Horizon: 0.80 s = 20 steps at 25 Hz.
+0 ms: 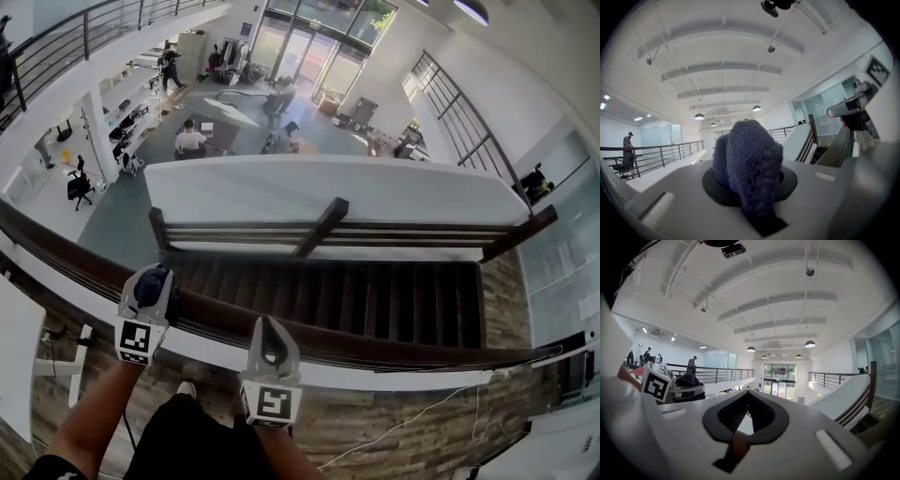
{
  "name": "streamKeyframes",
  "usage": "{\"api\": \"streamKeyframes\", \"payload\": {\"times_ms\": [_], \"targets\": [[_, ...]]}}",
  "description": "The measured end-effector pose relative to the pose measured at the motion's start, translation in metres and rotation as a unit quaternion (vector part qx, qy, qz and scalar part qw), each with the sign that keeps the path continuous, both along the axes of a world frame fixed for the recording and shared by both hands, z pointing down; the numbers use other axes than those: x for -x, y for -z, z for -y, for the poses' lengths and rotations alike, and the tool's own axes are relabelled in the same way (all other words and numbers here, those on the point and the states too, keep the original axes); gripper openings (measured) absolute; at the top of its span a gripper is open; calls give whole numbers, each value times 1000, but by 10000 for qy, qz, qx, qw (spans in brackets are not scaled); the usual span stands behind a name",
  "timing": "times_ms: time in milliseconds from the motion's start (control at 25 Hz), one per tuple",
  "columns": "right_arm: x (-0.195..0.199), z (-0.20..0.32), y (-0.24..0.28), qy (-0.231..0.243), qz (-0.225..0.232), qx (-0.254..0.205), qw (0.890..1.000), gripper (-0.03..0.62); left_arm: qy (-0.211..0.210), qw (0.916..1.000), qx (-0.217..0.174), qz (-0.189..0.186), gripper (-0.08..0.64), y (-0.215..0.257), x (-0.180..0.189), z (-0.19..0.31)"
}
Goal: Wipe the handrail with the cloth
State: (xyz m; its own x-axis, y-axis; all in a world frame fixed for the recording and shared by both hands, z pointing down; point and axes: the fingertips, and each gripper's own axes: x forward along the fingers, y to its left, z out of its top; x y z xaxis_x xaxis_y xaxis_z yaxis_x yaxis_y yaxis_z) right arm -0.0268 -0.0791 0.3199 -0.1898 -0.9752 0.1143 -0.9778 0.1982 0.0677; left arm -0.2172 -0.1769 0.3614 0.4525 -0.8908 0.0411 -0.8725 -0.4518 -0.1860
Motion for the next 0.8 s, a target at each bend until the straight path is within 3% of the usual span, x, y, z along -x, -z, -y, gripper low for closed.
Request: {"api": "streamKeyframes", "payload": {"times_ms": [440, 800], "targets": [[-29, -4, 0, -28, 24, -13, 10000, 2, 132, 9997, -18, 194, 63, -3, -19, 1], [-46, -6, -1, -31, 110, 13, 9999, 2, 400, 9988, 90, -259, 63, -1, -17, 5]]}}
